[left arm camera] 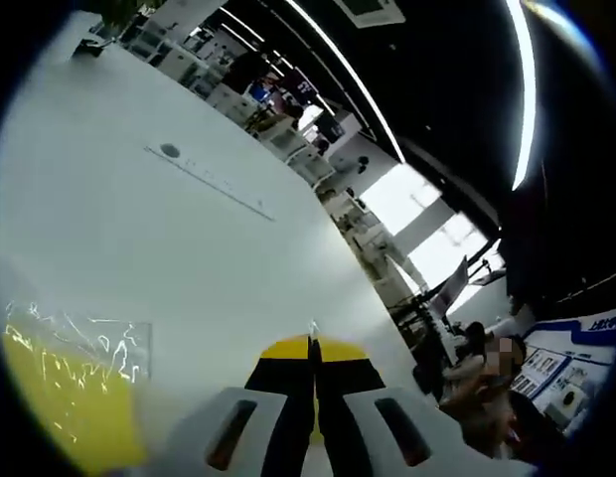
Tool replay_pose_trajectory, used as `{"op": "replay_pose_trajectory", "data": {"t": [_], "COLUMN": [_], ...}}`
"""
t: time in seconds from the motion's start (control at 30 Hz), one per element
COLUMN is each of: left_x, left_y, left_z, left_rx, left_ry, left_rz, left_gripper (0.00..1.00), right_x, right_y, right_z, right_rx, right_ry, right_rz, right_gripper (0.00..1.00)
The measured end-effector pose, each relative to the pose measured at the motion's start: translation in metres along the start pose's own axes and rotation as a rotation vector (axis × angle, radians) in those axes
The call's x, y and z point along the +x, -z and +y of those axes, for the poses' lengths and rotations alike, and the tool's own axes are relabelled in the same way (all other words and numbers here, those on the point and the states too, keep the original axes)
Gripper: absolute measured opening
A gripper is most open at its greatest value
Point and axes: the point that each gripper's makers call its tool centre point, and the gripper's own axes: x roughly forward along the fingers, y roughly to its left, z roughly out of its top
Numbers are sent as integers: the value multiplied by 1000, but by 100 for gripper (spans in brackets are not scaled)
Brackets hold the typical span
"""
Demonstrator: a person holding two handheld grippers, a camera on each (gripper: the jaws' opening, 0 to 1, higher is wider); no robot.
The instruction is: Compare the silicone blocks by pressing each to a similar depth, holding the contact briefly, and releasing to observe deformation and rebound differences across the visible hardness samples.
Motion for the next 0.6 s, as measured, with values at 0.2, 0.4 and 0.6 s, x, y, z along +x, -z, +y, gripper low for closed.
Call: {"op": "replay_pose_trajectory", "data": {"t": [0.2,0.4,0.6], "left_x": [8,9,12], "left_y": [5,9,23], "left_z": [17,32,42], "left_rx": [12,44,38], "left_ry": [-56,-116,-172], "left_rz": [4,7,65], "left_gripper": [0,0,0], "right_x": [-15,-16,-12], "right_y": [10,8,5], "right_z": [-6,-7,0], "right_rx": [57,90,111], "right_ry": [43,58,28], "right_rz": [17,-5,-6], "right_gripper": [92,92,91]}}
